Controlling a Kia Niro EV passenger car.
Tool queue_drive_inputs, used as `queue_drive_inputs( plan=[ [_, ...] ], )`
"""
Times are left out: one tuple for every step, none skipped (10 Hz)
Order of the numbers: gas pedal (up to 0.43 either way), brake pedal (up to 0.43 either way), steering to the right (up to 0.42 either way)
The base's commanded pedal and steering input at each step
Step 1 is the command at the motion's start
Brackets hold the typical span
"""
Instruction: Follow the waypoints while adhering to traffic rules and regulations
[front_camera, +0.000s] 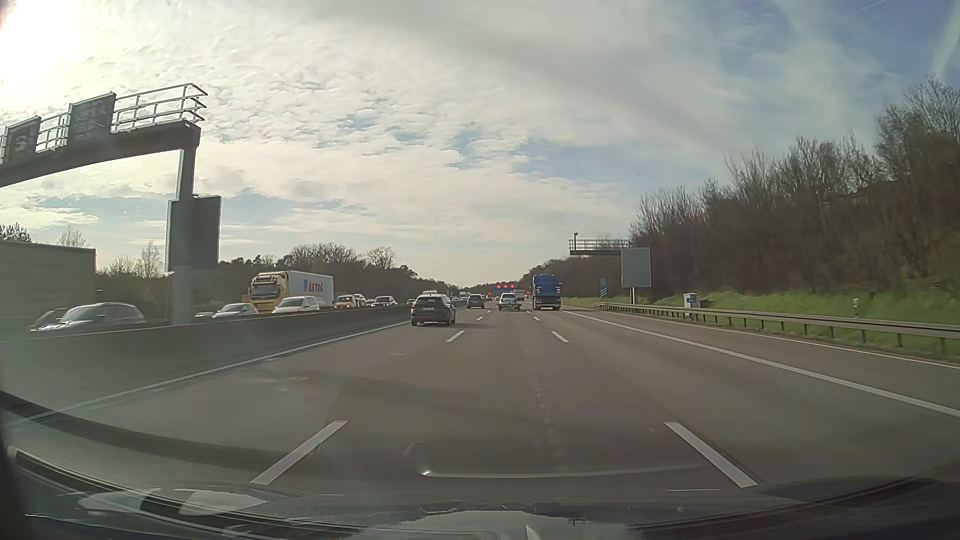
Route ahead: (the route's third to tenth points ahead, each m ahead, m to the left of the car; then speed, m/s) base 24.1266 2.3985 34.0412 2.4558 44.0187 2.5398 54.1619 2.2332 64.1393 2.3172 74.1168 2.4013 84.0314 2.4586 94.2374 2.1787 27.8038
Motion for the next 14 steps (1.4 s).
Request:
queue_drive_inputs(
  plan=[
    [0.189,0.0,-0.001],
    [0.189,0.0,-0.001],
    [0.189,0.0,-0.001],
    [0.189,0.0,-0.001],
    [0.189,0.0,-0.001],
    [0.189,0.0,-0.001],
    [0.189,0.0,-0.001],
    [0.189,0.0,-0.001],
    [0.189,0.0,-0.002],
    [0.189,0.0,-0.002],
    [0.189,0.0,-0.002],
    [0.189,0.0,-0.002],
    [0.189,0.0,-0.002],
    [0.189,0.0,-0.002]
  ],
)
